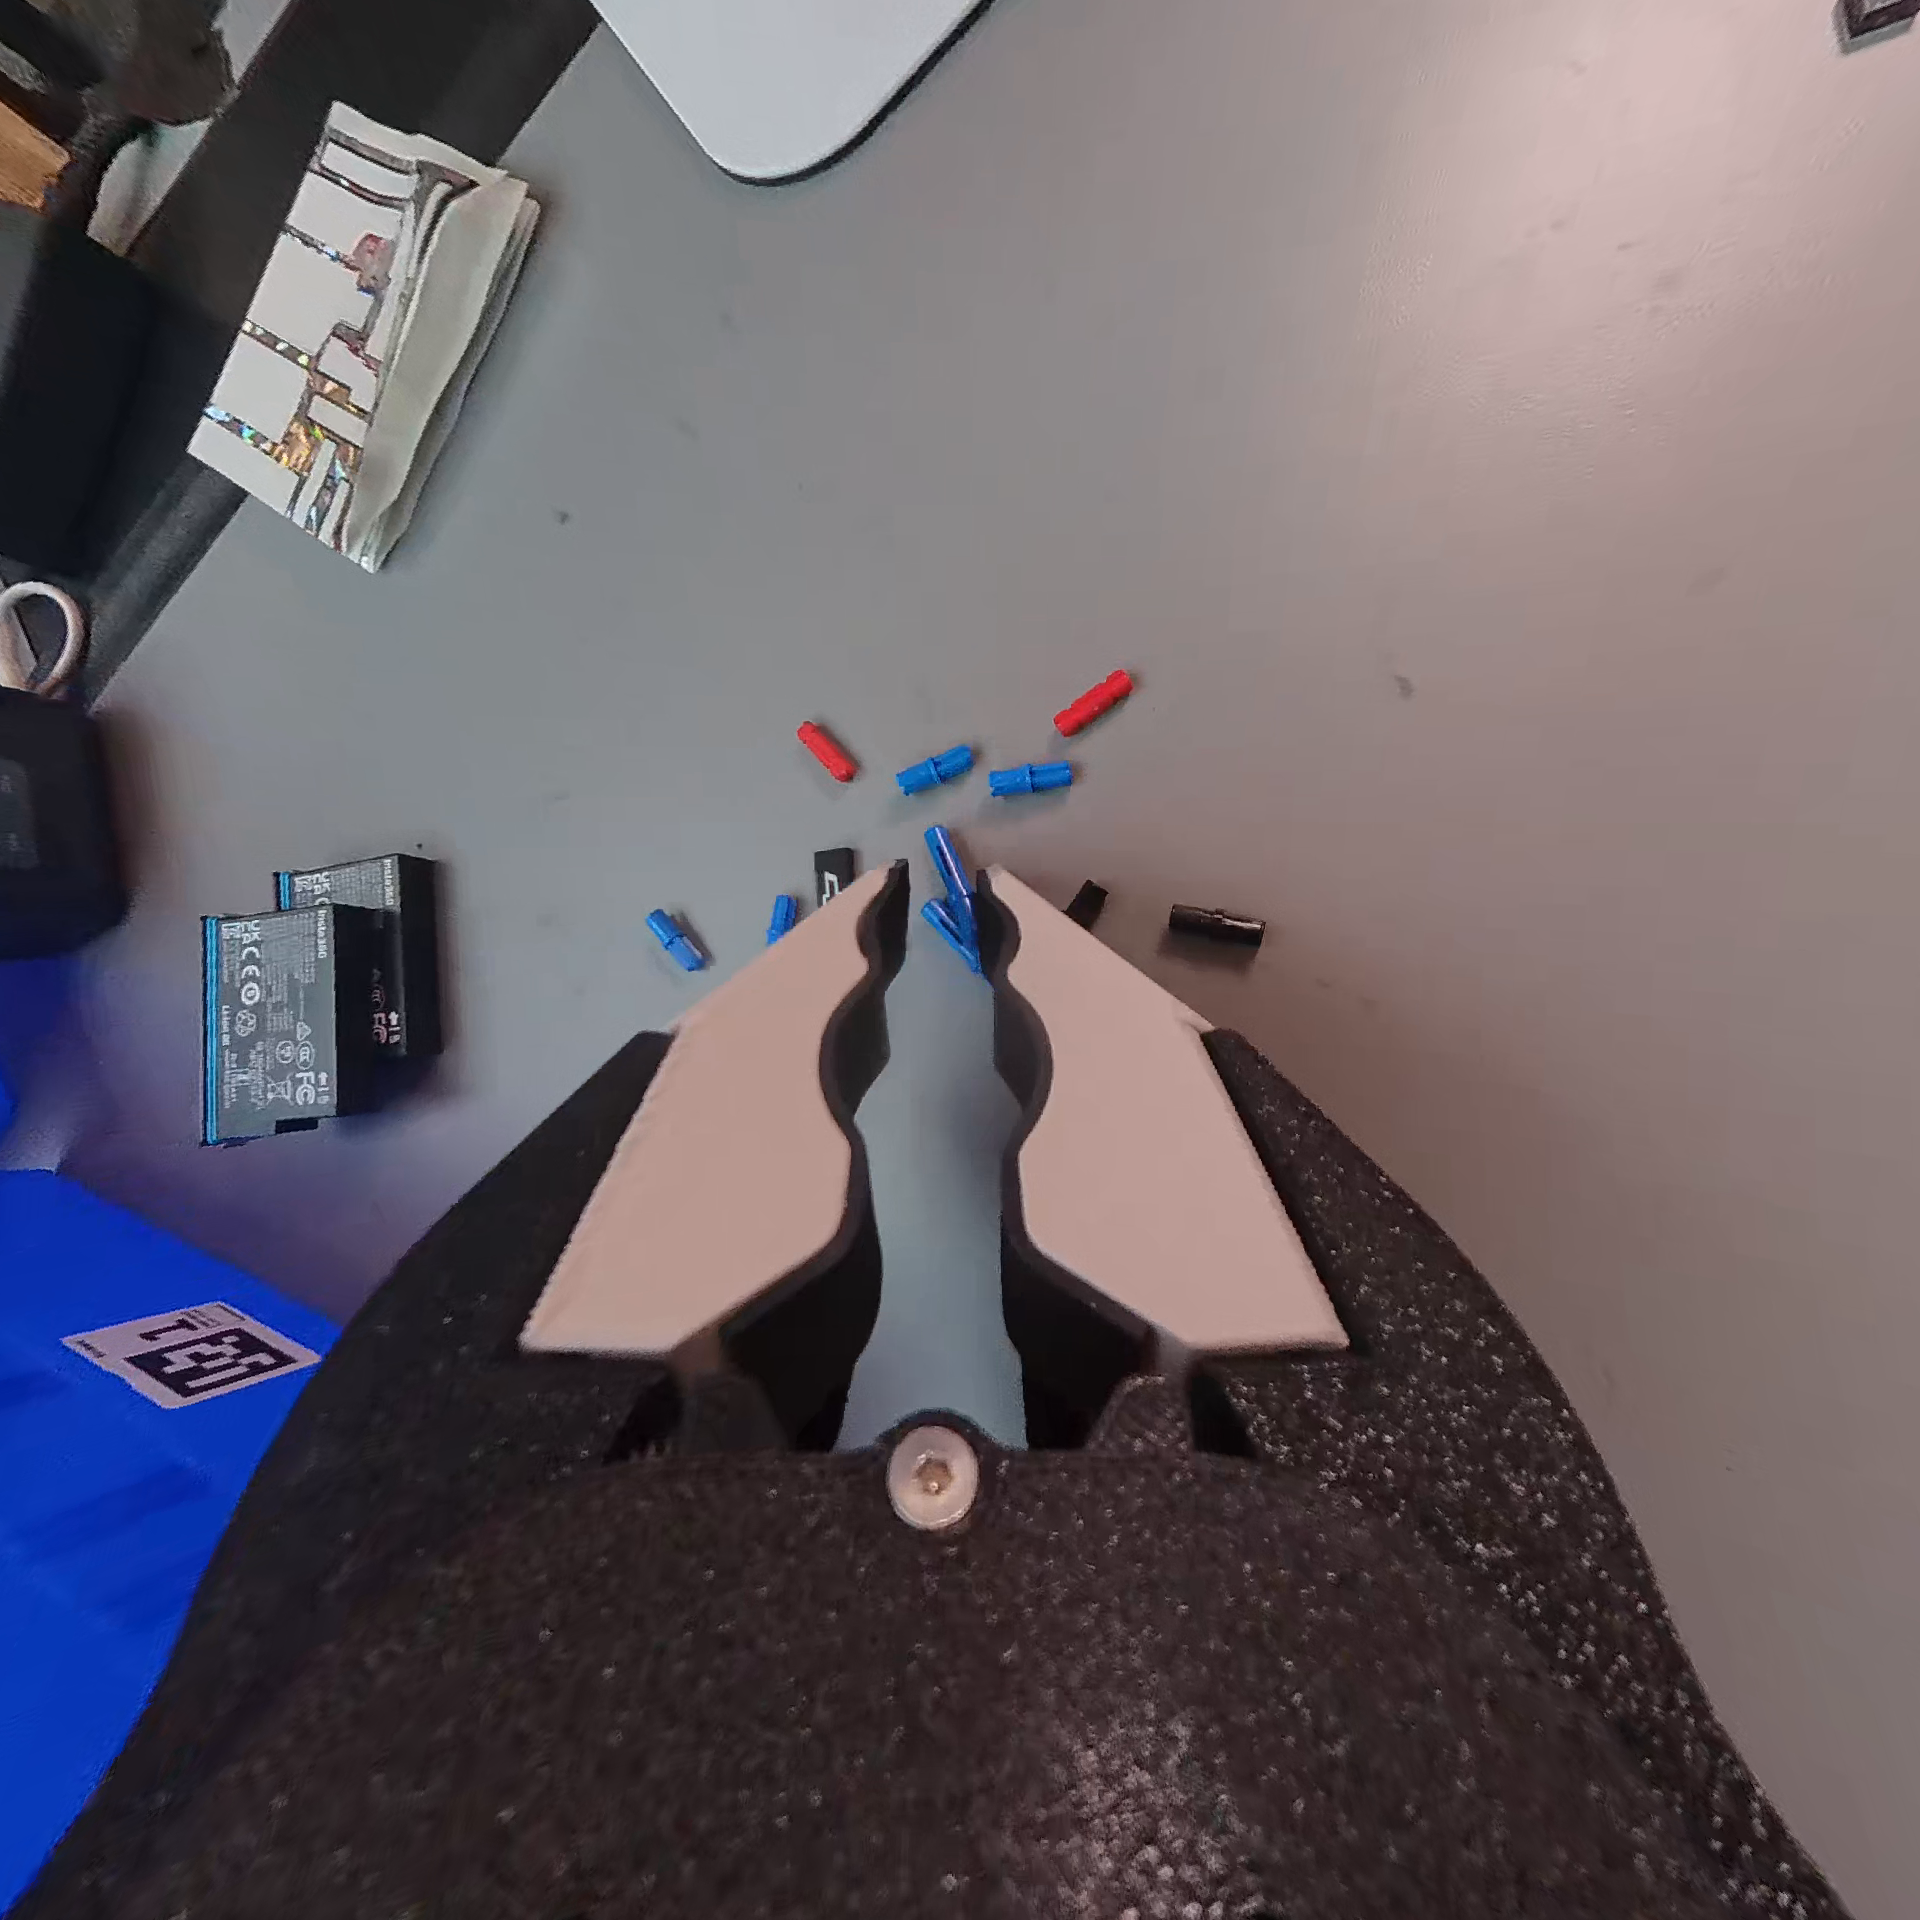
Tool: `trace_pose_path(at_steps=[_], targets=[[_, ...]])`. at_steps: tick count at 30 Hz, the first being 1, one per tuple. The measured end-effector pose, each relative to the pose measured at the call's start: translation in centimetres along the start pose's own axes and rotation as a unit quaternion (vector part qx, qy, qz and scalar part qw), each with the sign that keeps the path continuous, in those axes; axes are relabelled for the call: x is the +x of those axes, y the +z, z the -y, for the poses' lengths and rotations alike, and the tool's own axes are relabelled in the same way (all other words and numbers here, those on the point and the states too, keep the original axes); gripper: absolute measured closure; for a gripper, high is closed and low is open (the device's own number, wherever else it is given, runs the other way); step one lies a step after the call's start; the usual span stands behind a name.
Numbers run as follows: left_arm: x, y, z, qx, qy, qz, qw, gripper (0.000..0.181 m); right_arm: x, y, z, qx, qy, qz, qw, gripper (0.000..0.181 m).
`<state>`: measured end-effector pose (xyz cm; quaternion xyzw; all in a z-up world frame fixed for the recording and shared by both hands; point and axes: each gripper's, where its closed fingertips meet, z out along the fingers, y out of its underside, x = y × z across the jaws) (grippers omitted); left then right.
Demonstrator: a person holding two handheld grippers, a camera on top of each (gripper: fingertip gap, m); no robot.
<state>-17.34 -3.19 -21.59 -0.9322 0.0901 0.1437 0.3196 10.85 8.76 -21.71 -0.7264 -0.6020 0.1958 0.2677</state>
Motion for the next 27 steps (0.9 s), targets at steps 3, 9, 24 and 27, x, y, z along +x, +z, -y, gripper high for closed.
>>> trace_pose_path(at_steps=[3, 9, 24, 27], targets=[[0.8, -1.3, 1.8, 0.059, -0.013, -0.031, 0.998, 0.164, 0.0, 0.0, 0.1, 0.001, -0.009, -0.005, 1.000, 0.142], [7.7, -5.9, 6.3, 0.208, -0.059, -0.227, 0.949, 0.156, -1.1, -1.3, 2.7, 0.075, -0.027, 0.020, 0.997, 0.154], [13.3, -11.8, 8.4, 0.263, -0.172, -0.511, 0.800, 0.138, -13.1, -5.1, 8.9, 0.326, -0.288, 0.109, 0.894, 0.155], [13.8, -14.0, 8.5, 0.262, -0.196, -0.583, 0.743, 0.143, -14.2, -5.2, 9.2, 0.349, -0.311, 0.098, 0.878, 0.155]])
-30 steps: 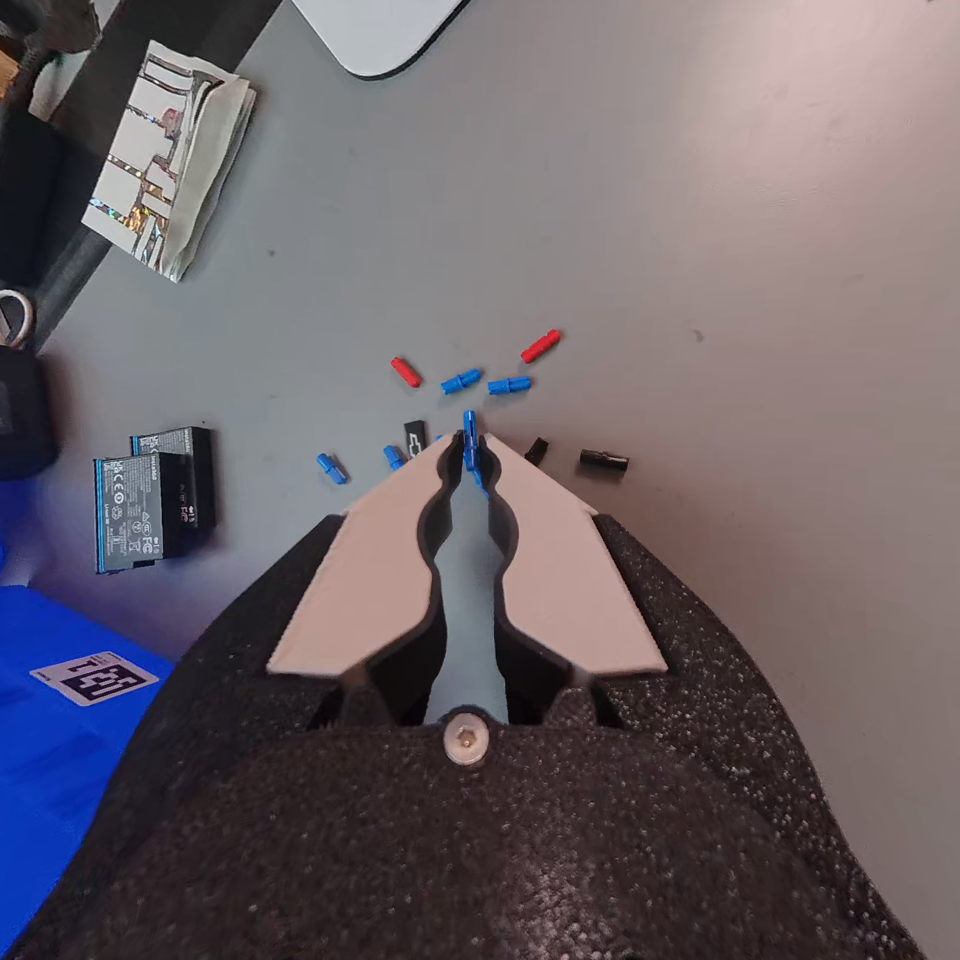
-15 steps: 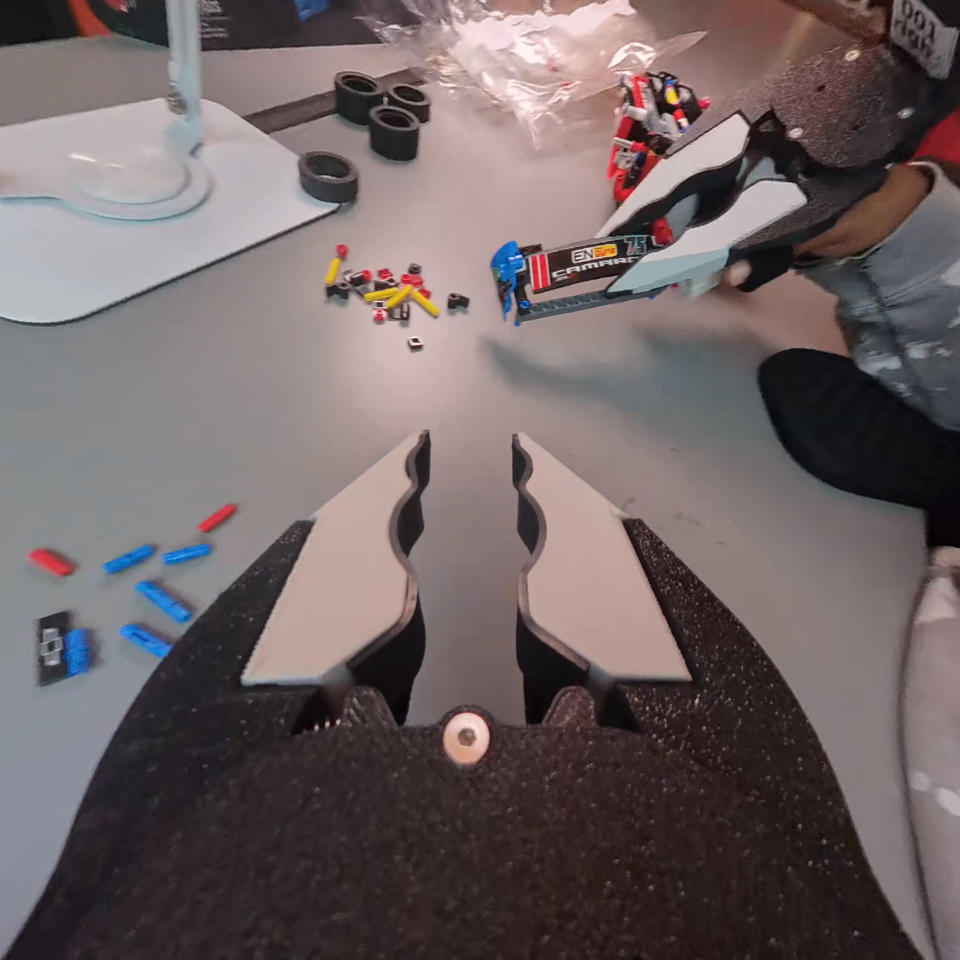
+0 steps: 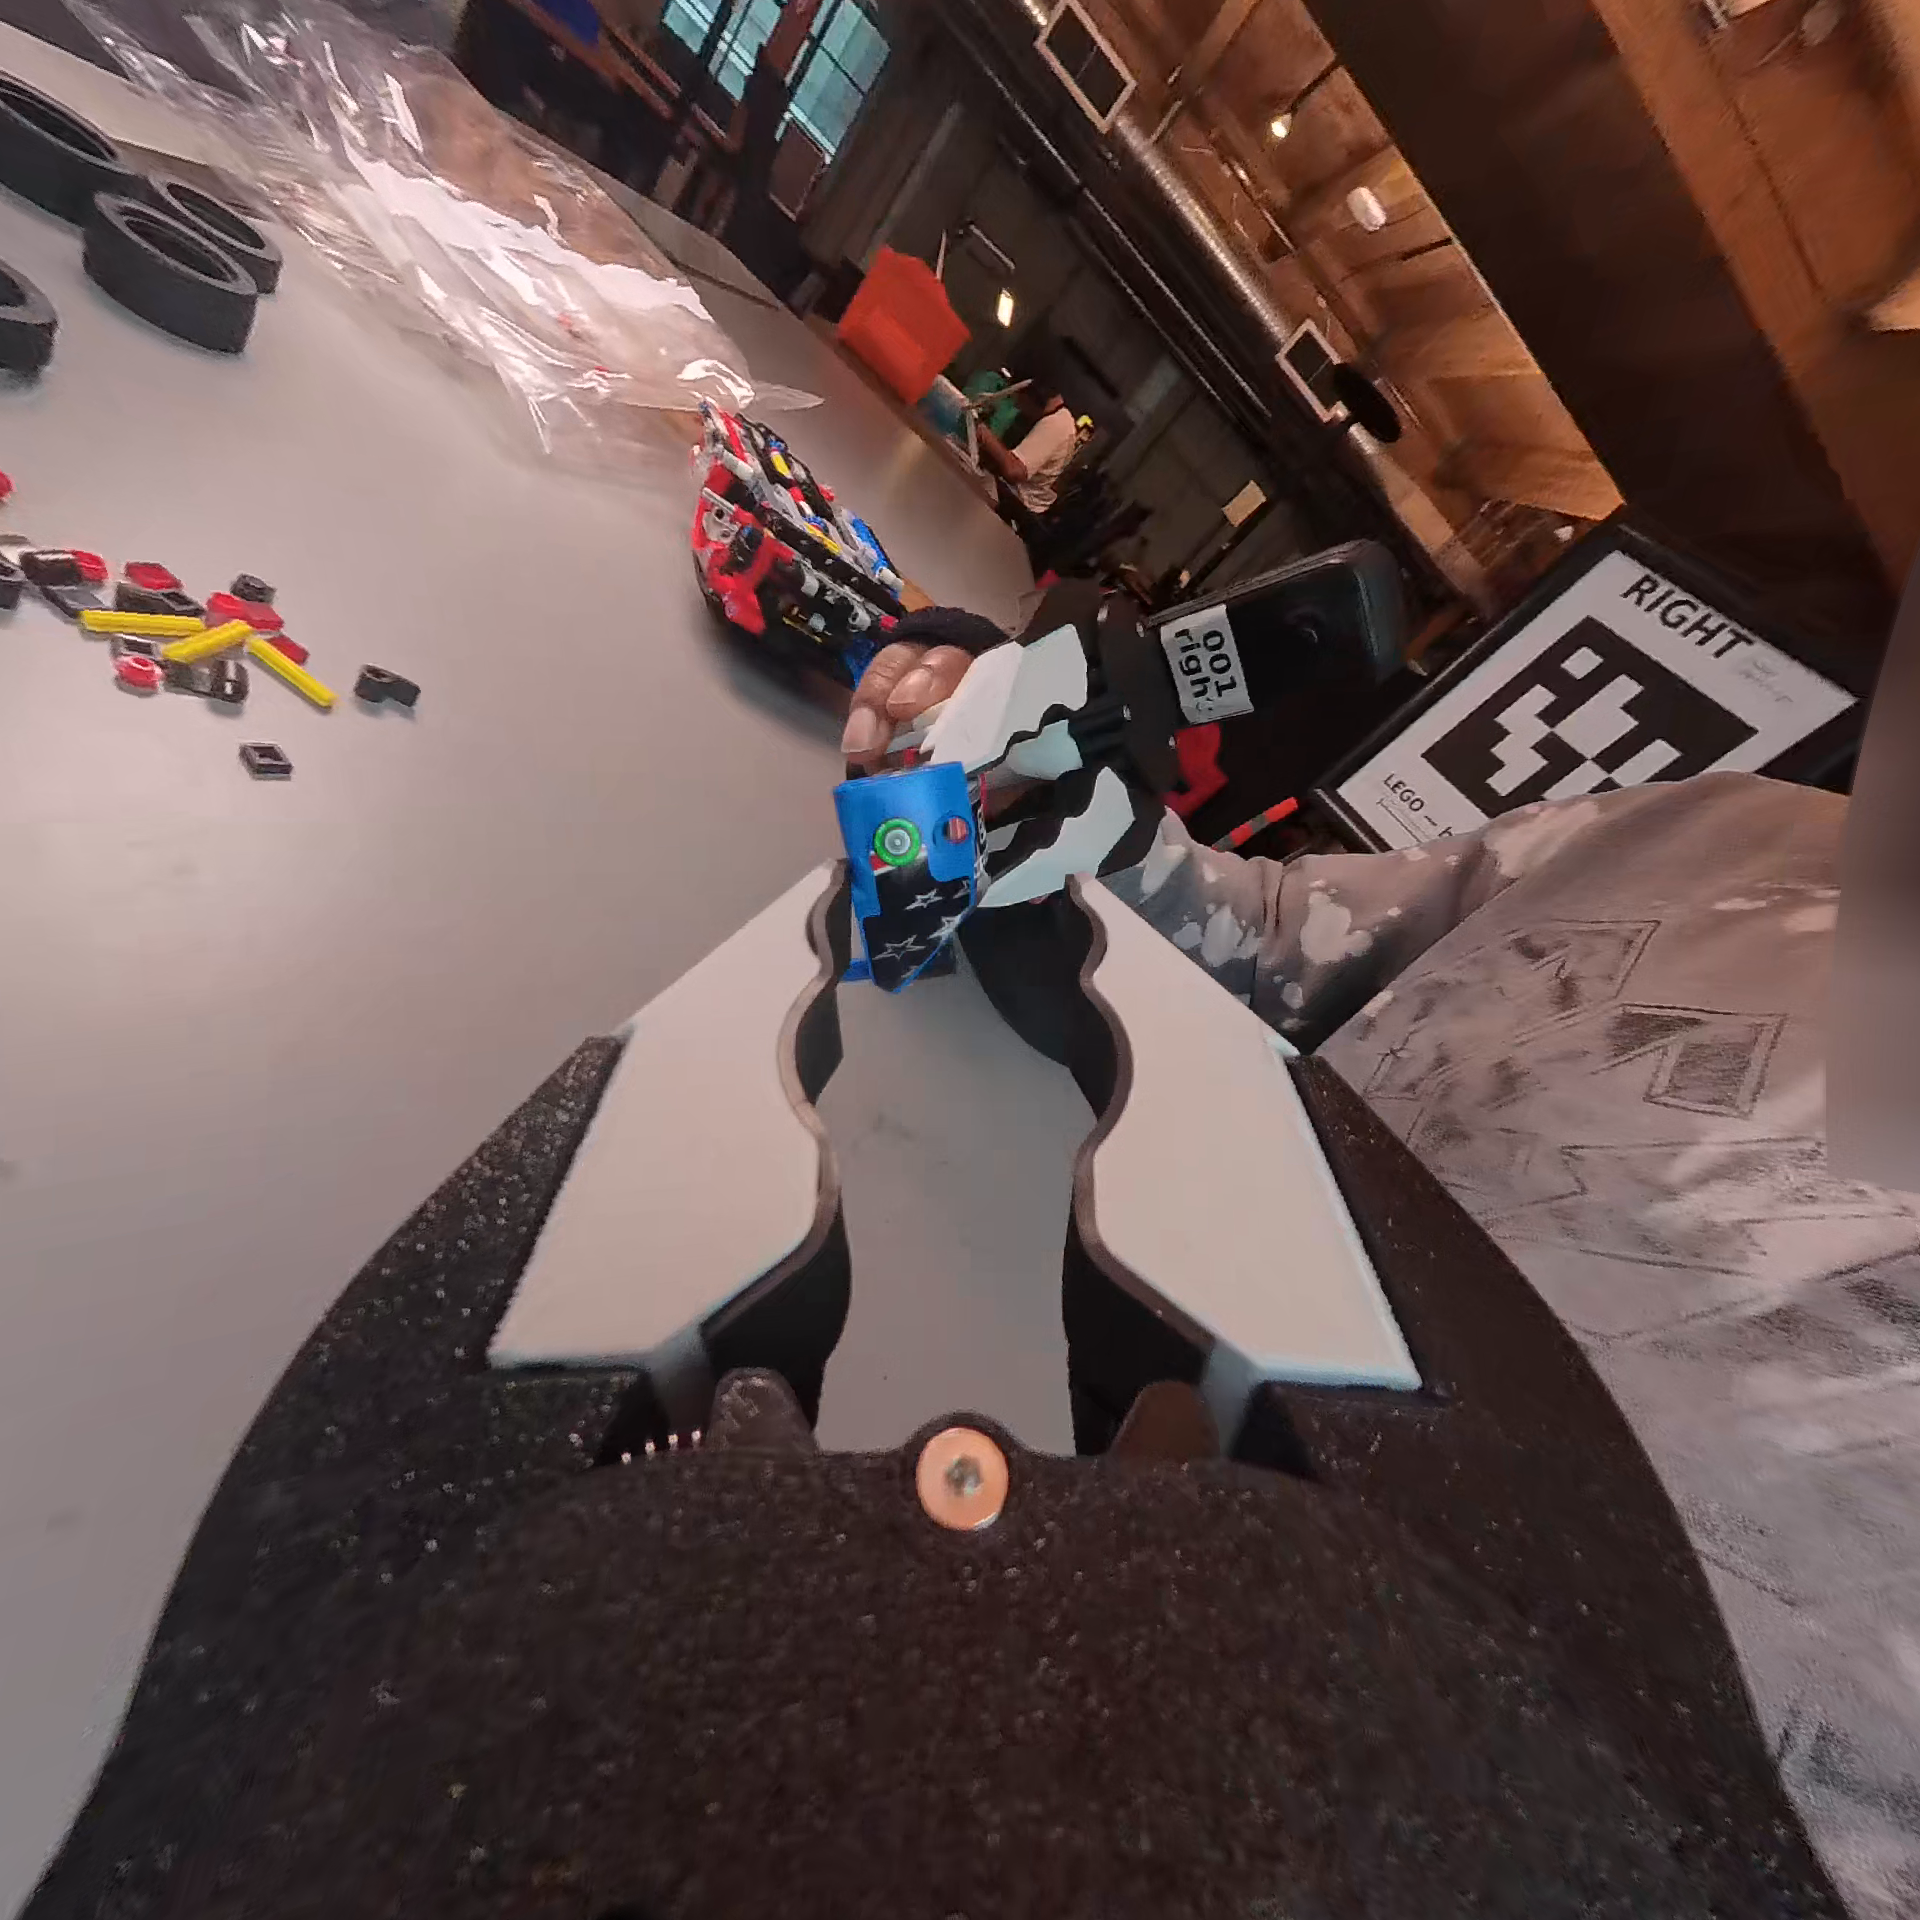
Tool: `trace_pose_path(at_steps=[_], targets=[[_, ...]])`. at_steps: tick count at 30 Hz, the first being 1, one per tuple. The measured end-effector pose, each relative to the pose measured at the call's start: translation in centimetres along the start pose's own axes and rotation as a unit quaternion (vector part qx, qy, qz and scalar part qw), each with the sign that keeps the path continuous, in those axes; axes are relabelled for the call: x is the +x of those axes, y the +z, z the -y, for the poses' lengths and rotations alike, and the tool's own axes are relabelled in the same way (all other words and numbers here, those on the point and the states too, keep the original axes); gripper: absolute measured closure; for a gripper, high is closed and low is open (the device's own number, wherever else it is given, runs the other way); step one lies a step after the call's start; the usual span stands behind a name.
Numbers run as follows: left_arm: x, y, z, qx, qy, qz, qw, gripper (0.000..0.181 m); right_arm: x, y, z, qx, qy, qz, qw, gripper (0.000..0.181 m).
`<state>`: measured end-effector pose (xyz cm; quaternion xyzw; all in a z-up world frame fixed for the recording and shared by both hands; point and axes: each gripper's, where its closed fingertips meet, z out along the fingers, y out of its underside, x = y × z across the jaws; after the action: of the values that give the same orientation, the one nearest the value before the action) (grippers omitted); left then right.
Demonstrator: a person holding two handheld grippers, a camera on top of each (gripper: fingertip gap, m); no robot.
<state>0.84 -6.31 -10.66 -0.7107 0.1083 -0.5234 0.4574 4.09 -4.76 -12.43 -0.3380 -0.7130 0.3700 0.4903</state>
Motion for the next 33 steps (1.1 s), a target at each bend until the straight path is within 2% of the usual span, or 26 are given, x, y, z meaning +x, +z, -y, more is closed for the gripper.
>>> trace_pose_path(at_steps=[5, 11, 16, 18, 23, 27, 31, 33], targets=[[0.3, 0.2, -0.2, -0.005, 0.040, 0.017, 0.999, 0.161, 0.2, 0.3, 0.8, 0.013, -0.035, -0.030, 0.999, 0.155], [0.2, 0.0, 0.0, -0.006, 0.104, 0.047, 0.994, 0.164, -0.1, 0.5, 0.1, -0.001, -0.020, -0.017, 1.000, 0.156], [-0.6, -0.2, -0.7, -0.065, 0.275, 0.150, 0.947, 0.165, -0.2, 0.3, 0.8, 0.025, 0.073, 0.018, 0.997, 0.143], [0.0, 0.2, -1.4, -0.086, 0.319, 0.144, 0.933, 0.165, -0.2, 0.2, 1.6, 0.042, 0.092, 0.030, 0.994, 0.142], [1.5, 1.4, -3.5, -0.121, 0.367, 0.095, 0.917, 0.165, -2.1, 0.7, 3.1, 0.060, 0.101, 0.081, 0.990, 0.141], [2.8, 1.9, -4.6, -0.132, 0.391, 0.061, 0.909, 0.165, -4.1, 1.1, 3.5, 0.046, 0.069, 0.116, 0.990, 0.150], [3.5, 1.7, -4.1, -0.106, 0.381, 0.042, 0.917, 0.164, -3.9, 0.7, 4.4, 0.071, 0.074, 0.108, 0.989, 0.155], [3.6, 1.5, -3.9, -0.096, 0.362, 0.032, 0.927, 0.155, -3.7, 0.6, 4.8, 0.088, 0.091, 0.108, 0.986, 0.155]])
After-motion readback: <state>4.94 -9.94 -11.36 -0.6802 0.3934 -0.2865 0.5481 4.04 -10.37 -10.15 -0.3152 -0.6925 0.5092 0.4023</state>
